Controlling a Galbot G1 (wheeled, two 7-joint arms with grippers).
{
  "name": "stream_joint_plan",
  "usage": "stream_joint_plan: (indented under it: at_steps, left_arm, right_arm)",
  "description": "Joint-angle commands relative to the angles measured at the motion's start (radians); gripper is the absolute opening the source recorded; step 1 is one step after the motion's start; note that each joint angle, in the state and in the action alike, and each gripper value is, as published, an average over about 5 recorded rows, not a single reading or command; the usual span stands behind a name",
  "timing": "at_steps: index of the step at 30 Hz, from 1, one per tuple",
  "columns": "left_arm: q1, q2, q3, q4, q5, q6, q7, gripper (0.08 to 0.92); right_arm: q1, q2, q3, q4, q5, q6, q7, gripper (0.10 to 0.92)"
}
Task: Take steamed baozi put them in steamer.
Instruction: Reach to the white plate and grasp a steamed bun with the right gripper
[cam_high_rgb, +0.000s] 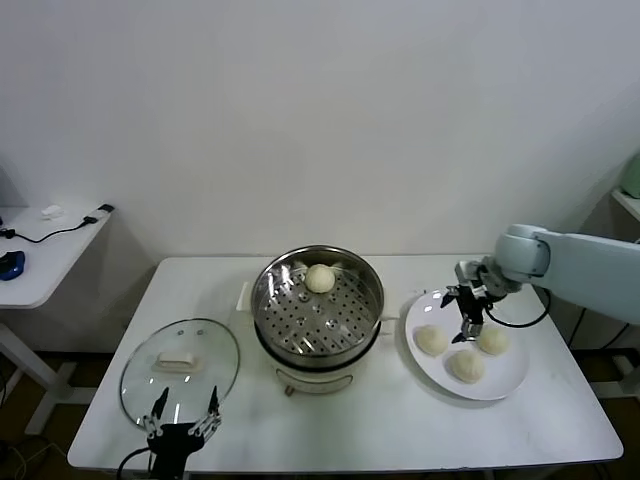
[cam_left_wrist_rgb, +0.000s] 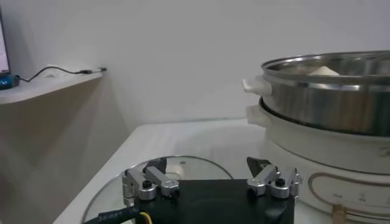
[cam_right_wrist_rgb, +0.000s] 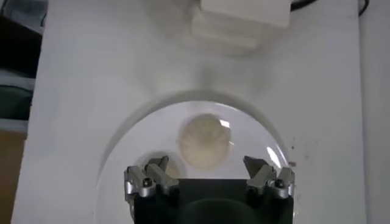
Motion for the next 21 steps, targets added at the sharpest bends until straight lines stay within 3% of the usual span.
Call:
stream_joint_plan:
  at_steps: [1, 21]
  left_arm:
    - [0.002, -0.002, -0.001, 0.0, 0.003, -0.001, 0.0, 0.823]
    - [0.001, -0.008, -0.001, -0.005, 0.008, 0.005, 0.002, 0.823]
  right_arm:
    - [-0.138, 0.018, 0.092, -0.06, -0.011, -0.066, 0.03, 0.823]
    - [-0.232, 0.079, 0.166, -0.141, -0.044, -0.063, 0.051, 0.823]
